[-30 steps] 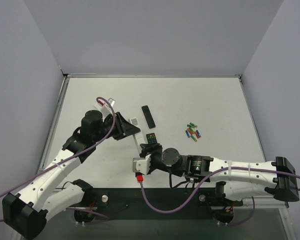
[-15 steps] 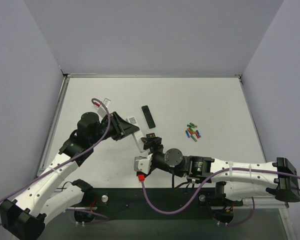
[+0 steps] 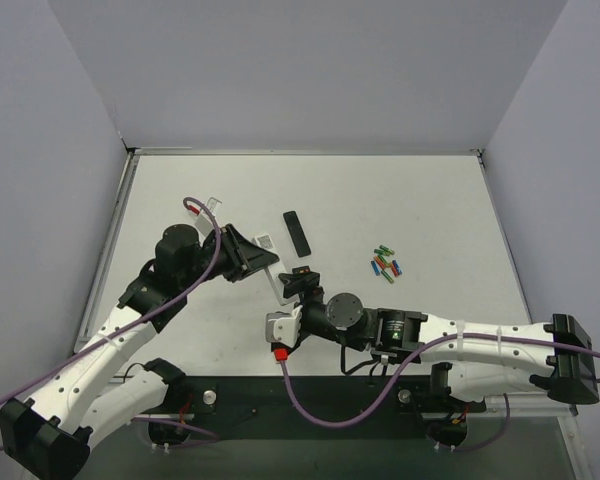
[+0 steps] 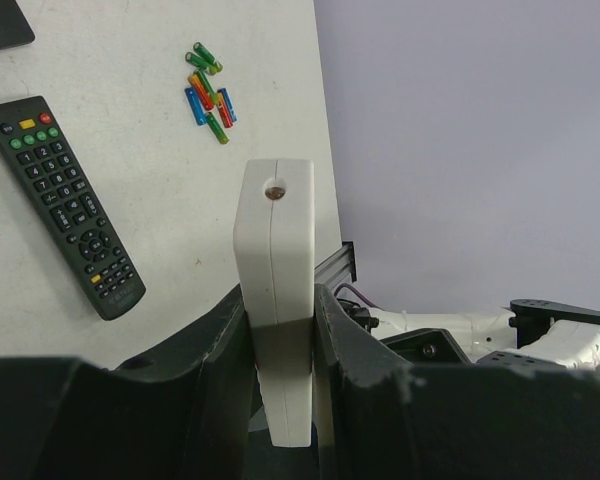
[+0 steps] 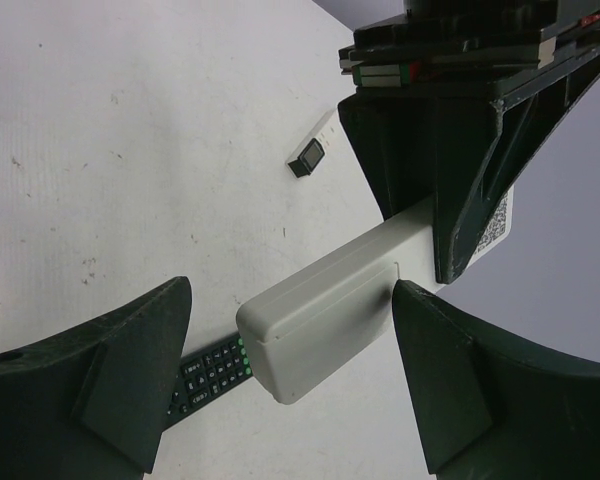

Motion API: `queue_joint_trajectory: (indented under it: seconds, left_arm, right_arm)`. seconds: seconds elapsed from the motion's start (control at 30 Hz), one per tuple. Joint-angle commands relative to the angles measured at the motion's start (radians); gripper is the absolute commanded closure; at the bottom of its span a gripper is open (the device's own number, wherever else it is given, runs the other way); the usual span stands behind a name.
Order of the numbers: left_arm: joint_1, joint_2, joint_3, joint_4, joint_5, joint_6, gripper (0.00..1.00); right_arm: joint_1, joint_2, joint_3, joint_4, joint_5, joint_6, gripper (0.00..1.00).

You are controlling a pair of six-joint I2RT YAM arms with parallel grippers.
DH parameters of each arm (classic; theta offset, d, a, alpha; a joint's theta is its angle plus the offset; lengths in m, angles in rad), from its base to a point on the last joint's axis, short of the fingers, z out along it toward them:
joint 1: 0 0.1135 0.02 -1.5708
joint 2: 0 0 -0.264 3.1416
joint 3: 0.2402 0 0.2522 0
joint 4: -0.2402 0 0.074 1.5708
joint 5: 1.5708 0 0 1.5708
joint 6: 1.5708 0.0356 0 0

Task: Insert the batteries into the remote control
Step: Remove the battery cover from the remote control.

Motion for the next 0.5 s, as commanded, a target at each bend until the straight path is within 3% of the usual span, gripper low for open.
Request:
queue_joint_trajectory:
  seconds: [0.0, 0.47]
  left_arm:
    - [-0.006, 0.007, 0.057, -0.017, 0.025, 0.039, 1.00]
    - [-0.006, 0.036, 0.120, -0.072, 0.073, 0.098, 1.00]
  right_arm:
    - [-0.011, 0.016, 0.060, -0.021, -0.038, -0.014, 0.24]
    - [-0.044, 0.048, 0.107, -0.145, -0.067, -0.006, 0.25]
